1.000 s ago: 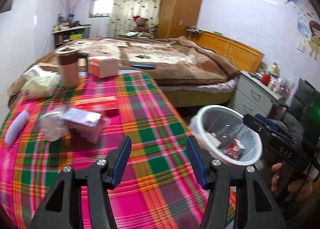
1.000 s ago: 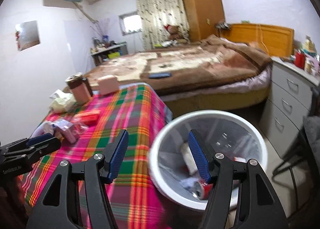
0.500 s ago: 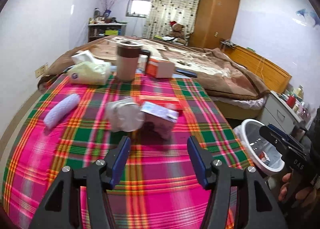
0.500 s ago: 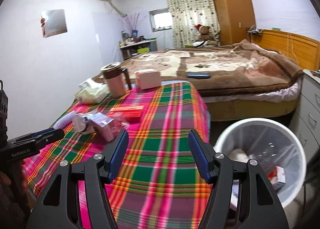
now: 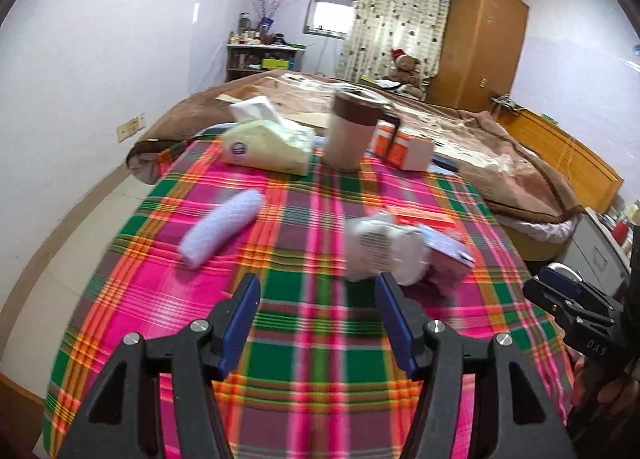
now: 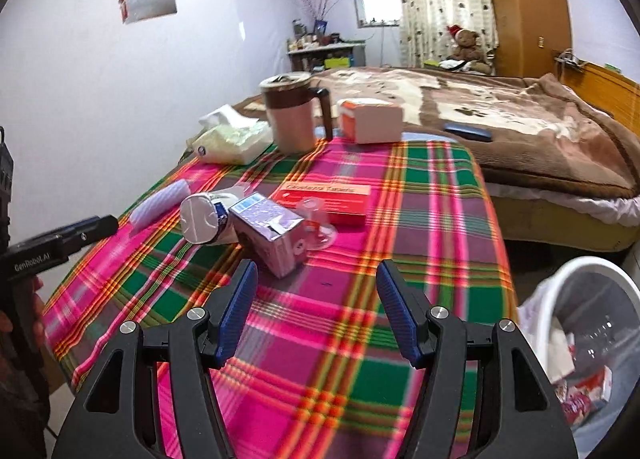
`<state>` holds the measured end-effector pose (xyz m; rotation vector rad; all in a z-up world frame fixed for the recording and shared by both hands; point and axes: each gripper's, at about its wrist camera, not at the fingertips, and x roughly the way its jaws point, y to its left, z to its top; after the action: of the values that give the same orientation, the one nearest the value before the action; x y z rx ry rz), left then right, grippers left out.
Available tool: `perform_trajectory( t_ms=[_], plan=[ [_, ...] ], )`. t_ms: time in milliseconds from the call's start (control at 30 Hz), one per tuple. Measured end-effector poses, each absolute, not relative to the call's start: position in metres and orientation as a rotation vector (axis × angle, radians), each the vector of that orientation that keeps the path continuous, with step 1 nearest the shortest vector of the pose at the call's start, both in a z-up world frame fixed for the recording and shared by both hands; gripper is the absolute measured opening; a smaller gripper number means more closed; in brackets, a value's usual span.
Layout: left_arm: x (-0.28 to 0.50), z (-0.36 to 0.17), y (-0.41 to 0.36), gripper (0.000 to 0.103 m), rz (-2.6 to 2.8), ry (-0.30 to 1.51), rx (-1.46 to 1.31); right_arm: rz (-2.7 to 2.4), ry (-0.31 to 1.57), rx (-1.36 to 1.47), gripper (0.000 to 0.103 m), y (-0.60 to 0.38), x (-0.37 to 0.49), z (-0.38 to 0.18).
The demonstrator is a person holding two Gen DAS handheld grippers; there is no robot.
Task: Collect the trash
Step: 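Grasp the purple milk carton with the right tool while the left tool grasps the white foam sleeve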
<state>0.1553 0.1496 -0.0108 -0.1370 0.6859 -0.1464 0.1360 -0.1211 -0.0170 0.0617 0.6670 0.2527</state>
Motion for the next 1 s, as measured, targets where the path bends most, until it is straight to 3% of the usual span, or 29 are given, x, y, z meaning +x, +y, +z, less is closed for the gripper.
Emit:
perform_trajectory(
  t_ms=[1000],
  plan=[
    [0.288, -0.065, 0.219, 0.062, -0.152, 0.86, -0.069, 0.337, 0.731, -0.027, 0.063, -0.07, 0.206, -0.035]
  ],
)
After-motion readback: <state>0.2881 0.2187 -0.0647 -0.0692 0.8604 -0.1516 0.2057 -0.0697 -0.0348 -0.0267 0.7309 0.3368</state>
